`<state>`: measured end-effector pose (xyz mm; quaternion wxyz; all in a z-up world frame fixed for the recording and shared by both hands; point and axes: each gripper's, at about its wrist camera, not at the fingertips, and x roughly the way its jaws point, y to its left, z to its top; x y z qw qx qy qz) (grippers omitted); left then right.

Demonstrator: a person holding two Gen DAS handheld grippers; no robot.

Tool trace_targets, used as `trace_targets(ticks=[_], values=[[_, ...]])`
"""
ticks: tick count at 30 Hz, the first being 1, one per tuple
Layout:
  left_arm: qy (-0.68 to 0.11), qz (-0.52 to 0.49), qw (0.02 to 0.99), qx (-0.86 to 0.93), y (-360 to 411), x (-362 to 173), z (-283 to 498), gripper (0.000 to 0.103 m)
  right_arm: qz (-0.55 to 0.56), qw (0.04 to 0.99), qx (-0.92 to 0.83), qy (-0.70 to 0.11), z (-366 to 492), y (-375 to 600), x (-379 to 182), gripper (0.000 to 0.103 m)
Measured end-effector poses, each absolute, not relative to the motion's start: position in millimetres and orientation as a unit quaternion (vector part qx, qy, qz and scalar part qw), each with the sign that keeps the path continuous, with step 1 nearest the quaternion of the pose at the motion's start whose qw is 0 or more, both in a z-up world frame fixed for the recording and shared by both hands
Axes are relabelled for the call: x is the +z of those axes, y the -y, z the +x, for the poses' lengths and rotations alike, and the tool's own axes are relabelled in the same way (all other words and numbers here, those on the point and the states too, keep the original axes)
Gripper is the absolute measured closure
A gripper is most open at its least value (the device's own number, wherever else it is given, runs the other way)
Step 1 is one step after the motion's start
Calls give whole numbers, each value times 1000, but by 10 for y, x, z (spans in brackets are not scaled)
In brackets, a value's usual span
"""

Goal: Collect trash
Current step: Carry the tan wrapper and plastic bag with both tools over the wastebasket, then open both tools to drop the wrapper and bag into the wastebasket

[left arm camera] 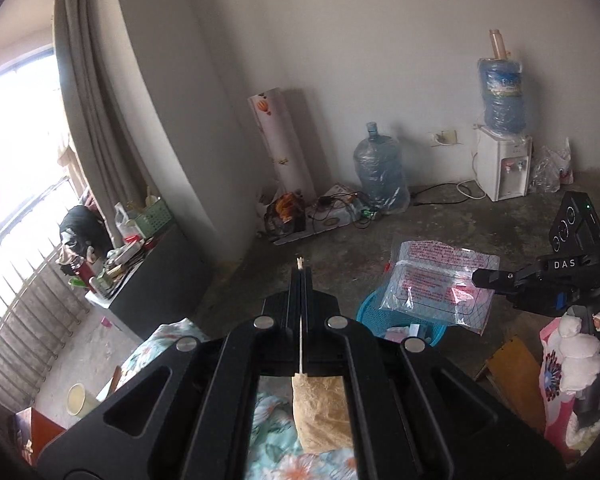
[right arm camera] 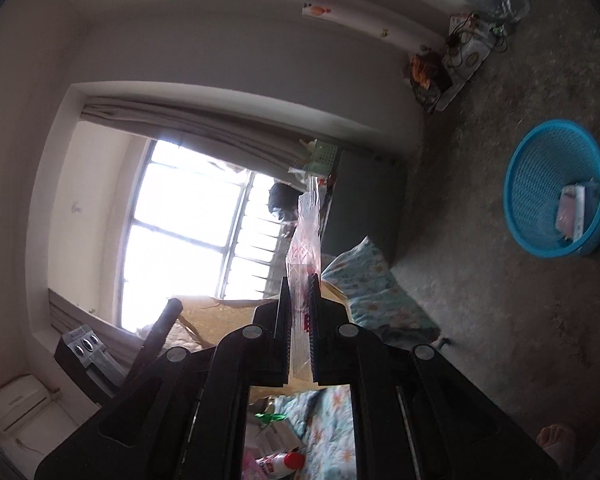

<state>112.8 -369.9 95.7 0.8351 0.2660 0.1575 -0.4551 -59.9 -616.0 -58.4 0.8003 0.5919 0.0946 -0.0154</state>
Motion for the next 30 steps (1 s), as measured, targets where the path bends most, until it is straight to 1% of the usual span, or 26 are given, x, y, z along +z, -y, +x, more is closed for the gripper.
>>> trace_targets(ticks=[3,6,10,16,21,29,30], values=[[-174,274,817,-477,4175,816,1194,103,581,805,-67,-99,-729,6452,-674,95],[-192,289,799,-492,4670,554,1276,103,579,799,-114,-116,-769,6733,-871,95],[-259,292,762,-517,5310,29,1467,103,589,779,-155,-149,-692,6955,-1261,95],[-333,295,728,-522,6013,-804,1756,103,583,756,-208,-213,-389,7162,-1861,95],[-375,278,720,-514,6413,-1257,1932,103,579,742,-231,-247,-110,7399,-2252,95],[-390,254,733,-496,6832,-1660,2126,103,580,724,-252,-276,187,7788,-2751,93],[-392,248,735,-495,6852,-1710,2157,95,582,722,-251,-278,212,7810,-2814,92]])
